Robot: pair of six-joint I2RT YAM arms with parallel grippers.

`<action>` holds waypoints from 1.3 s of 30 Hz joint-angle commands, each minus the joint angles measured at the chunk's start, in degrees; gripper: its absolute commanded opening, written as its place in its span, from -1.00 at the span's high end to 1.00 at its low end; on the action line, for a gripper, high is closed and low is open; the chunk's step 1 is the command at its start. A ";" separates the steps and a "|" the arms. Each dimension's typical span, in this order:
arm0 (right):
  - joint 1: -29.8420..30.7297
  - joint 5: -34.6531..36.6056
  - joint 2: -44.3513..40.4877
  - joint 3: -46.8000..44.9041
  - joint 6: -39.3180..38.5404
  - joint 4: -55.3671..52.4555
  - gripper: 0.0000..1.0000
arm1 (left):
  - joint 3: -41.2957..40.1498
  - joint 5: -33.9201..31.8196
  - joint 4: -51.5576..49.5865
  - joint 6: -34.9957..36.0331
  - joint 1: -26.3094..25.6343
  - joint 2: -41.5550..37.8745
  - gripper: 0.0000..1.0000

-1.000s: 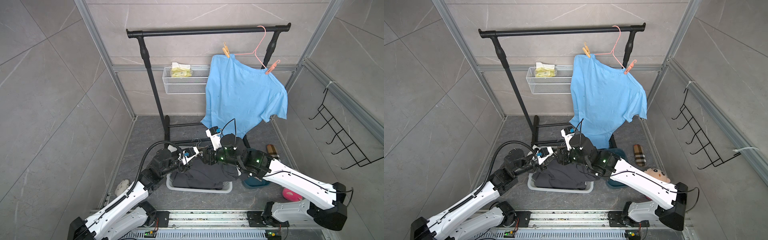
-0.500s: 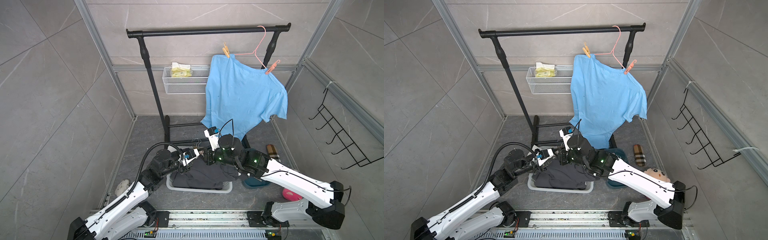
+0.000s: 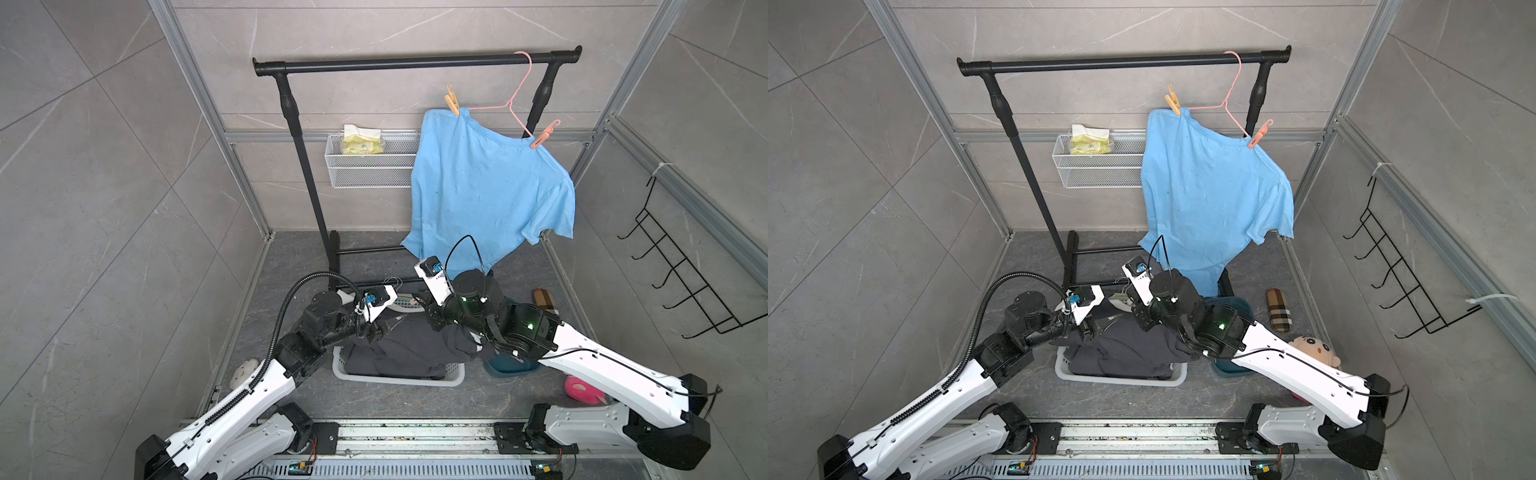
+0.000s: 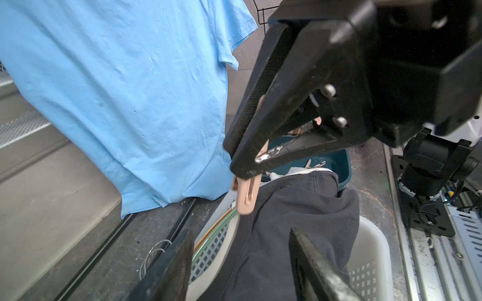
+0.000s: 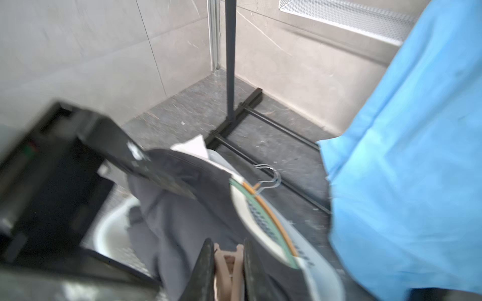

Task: Use clothespins to secure the t-shirt on both sides of the hanger
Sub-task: Open the clothespin, then pick up the hanger from the basket.

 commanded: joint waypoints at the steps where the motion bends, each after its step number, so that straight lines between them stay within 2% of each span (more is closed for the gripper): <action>1: -4.74 0.14 -1.04 -3.92 -11.39 -2.49 1.00 | 5.65 -3.20 -5.78 -4.37 0.77 2.99 -0.22; 6: -8.60 -2.05 -5.59 -12.48 -16.66 3.82 1.00 | 12.70 -6.82 -15.59 -8.32 4.24 12.16 -0.16; 9: -9.19 -5.32 -9.16 -17.18 -20.70 6.39 1.00 | 20.20 -9.34 -22.97 -9.67 4.96 20.28 -0.11; 11: -9.27 -4.13 -11.00 -19.39 -21.07 7.96 1.00 | 26.66 -11.70 -28.49 -11.79 4.98 25.97 -0.08; 13: -9.19 -2.06 -12.15 -21.20 -20.22 9.13 1.00 | 33.54 -17.68 -32.88 -16.00 4.94 32.22 0.09; 15: -9.24 -0.04 -12.94 -23.40 -19.56 11.13 1.00 | 37.75 -23.24 -33.75 -21.09 4.86 37.22 0.45; 16: -9.19 0.64 -13.27 -24.62 -19.23 12.46 1.00 | 39.29 -23.77 -33.91 -22.29 4.80 39.24 0.51; 17: -9.20 1.03 -13.66 -25.95 -18.71 13.74 1.00 | 40.78 -23.19 -33.84 -22.55 4.71 41.39 0.51; 23: -9.19 0.18 -15.63 -30.07 -16.95 15.84 1.00 | 49.86 -26.18 -37.65 -23.33 4.04 52.09 0.17; 28: -9.21 1.75 -15.69 -31.13 -17.40 16.68 1.00 | 52.92 -25.17 -38.99 -25.11 3.68 56.30 0.19; 33: -9.22 2.21 -14.13 -30.49 -17.88 16.51 1.00 | 54.56 -29.46 -40.71 -23.88 3.05 58.89 0.19; 39: -9.19 2.34 -13.99 -29.43 -18.54 15.03 1.00 | 54.35 -26.95 -41.79 -24.66 2.99 59.89 0.21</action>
